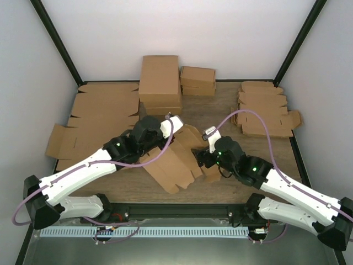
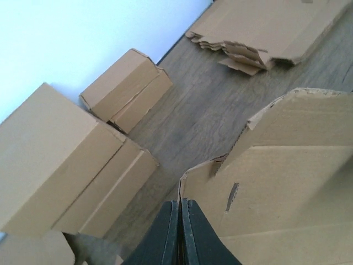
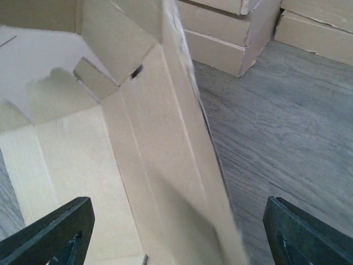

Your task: Fold the paper box

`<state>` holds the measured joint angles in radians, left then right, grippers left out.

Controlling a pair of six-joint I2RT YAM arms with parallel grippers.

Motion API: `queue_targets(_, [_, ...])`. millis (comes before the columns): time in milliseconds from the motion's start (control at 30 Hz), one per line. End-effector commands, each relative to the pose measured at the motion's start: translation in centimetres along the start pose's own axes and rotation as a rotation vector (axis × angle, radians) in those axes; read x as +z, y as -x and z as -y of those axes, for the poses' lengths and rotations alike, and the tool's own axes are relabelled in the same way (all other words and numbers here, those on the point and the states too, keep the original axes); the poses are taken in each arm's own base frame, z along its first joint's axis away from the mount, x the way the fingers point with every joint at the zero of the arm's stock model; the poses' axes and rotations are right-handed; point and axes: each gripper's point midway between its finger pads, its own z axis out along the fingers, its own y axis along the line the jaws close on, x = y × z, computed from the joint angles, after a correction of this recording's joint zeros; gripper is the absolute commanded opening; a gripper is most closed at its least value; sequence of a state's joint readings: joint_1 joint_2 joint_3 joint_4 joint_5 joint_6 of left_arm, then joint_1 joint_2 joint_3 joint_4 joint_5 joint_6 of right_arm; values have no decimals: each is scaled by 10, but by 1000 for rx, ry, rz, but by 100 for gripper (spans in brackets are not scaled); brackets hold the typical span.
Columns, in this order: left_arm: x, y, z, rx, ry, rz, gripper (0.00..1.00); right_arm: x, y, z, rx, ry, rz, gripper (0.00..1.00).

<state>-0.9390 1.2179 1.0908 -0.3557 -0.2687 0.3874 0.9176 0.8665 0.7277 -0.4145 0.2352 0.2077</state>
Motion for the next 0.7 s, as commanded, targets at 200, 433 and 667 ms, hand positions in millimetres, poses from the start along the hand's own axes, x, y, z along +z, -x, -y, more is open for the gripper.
queue_targets(200, [-34,-33,-27,-545,167,64,4,-33,16,28,236,-151,-35,100])
queue_targets(433, [-41,-74,-19,-658,192,66,4,-35,6,30,310,-140,5,100])
queue_targets(667, [-45,-110,-11,-786,215,54,4,-21,-30,33,389,-155,-54,100])
